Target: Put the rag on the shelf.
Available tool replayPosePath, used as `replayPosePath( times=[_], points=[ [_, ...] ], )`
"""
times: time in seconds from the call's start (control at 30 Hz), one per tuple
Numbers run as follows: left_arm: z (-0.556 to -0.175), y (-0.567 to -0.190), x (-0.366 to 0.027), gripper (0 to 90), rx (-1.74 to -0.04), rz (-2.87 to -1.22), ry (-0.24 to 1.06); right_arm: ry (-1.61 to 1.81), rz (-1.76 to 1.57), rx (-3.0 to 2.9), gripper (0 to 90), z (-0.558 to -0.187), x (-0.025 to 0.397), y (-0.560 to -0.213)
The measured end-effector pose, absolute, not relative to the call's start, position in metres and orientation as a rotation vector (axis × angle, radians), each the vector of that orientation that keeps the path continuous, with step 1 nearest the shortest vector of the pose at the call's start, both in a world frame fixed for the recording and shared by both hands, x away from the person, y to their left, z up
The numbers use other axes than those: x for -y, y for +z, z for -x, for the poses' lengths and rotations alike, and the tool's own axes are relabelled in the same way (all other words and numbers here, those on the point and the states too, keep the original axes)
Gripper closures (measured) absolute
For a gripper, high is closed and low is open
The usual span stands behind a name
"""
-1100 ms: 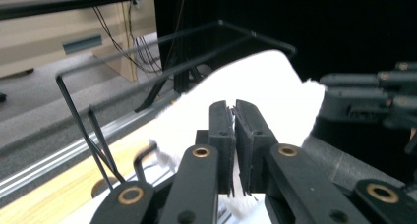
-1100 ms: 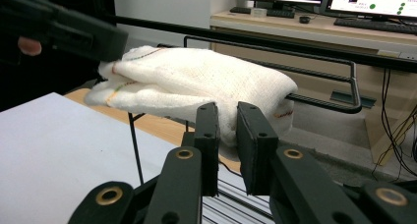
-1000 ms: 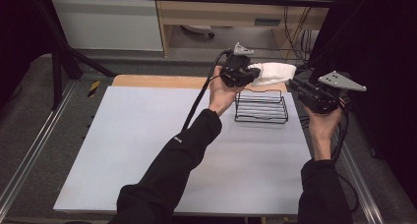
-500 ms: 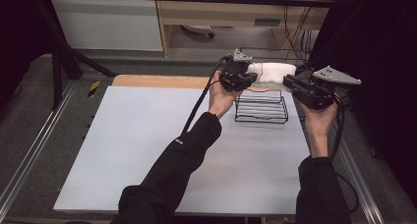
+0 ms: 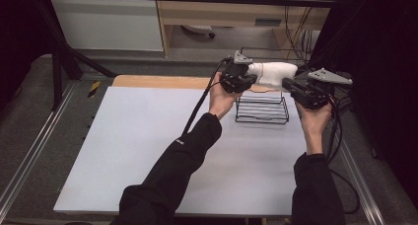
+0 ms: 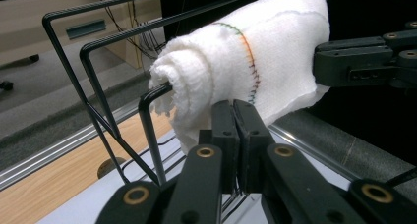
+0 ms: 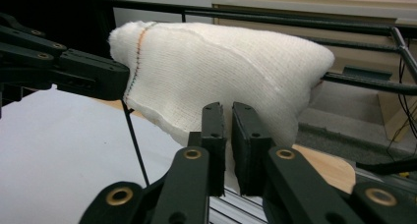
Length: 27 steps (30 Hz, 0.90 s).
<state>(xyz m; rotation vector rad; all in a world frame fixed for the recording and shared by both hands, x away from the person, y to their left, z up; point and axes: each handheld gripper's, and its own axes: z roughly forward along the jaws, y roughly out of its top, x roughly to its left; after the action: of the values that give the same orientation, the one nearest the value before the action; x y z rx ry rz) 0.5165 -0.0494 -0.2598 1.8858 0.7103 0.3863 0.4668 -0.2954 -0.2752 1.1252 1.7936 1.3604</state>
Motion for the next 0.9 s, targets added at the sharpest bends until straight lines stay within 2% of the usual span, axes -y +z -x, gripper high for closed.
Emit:
replayPosePath(
  times=[0.17, 0.4, 0.5, 0.67, 0.9],
  points=[
    [-0.508, -0.257, 0.040, 82.6, -0.680, -1.886, 0.396, 1.388, -1.087, -1.795, 75.1, -0.457, 0.294, -0.271],
    [-0.492, -0.257, 0.014, 67.9, -0.664, -1.874, 0.380, 1.435, -1.060, -1.793, 60.3, -0.442, 0.293, -0.262],
    [-0.487, -0.262, 0.001, 57.1, -0.665, -1.892, 0.372, 1.441, -1.058, -1.809, 46.7, -0.438, 0.288, -0.263],
    [-0.478, -0.279, -0.024, 39.8, -0.682, -1.937, 0.340, 1.450, -1.042, -1.859, 31.6, -0.432, 0.276, -0.271],
    [-0.464, -0.303, -0.065, 26.2, -0.721, -1.964, 0.352, 1.446, -1.031, -1.943, 15.2, -0.426, 0.258, -0.285]
  ],
)
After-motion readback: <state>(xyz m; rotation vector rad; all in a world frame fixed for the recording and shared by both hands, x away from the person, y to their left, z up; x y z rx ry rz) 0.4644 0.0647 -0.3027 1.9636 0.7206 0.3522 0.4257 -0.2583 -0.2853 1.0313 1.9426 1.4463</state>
